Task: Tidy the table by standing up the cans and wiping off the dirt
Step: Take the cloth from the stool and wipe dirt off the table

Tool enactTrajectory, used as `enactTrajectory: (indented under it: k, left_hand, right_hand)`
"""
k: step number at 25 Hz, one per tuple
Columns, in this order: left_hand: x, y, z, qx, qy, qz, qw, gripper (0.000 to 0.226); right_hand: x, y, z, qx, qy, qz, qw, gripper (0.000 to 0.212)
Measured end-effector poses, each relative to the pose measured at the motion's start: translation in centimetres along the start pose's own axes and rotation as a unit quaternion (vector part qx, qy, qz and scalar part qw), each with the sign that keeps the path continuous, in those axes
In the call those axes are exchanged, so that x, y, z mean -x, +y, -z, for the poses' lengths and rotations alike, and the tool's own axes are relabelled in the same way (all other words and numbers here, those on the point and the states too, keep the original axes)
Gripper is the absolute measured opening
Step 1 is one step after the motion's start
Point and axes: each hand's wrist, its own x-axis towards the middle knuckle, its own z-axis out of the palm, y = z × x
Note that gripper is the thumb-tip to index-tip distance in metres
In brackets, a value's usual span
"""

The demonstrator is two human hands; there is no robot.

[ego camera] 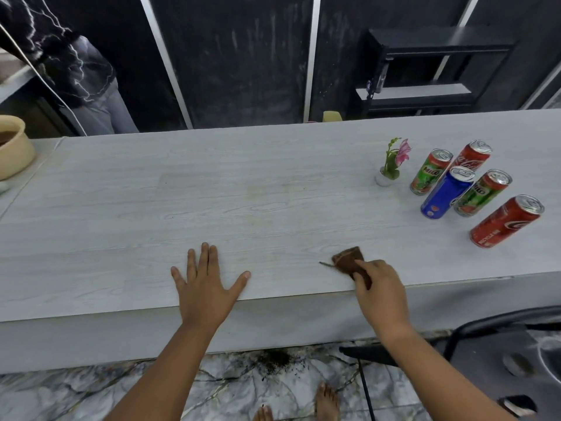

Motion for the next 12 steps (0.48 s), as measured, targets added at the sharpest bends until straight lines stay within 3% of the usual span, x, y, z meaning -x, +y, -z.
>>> enactTrajectory:
  k: [4, 7, 10, 12]
  left_hand:
    - [-0.1, 0.2, 0.5, 0.01, -0.019, 0.015, 1.0, 0.116]
    - [0.2, 1.8, 1.0, 0.064, -0.012, 0.019, 0.998, 0.095]
    - [-0.2, 5.6, 1.5, 0.125, -0.011, -0.05, 0.991, 0.073]
    - [-0.5, 8.7, 1.7, 0.167, -0.078, -0.099, 0.978, 0.069]
  right_hand:
    - [0.2, -4.4, -2.8, -0.051, -0.096, 0.09, 0.99, 0.034]
    - [-0.3, -4.6, -2.4, -0.117, -0.153, 0.116, 0.974, 0.034]
    - [1.2, -3.0, -1.2, -0.166, -0.047, -0.005, 0.985, 0.028]
    - [2.5, -2.5, -1.0, -0.132, -0.051, -0.094, 0.985, 0.034]
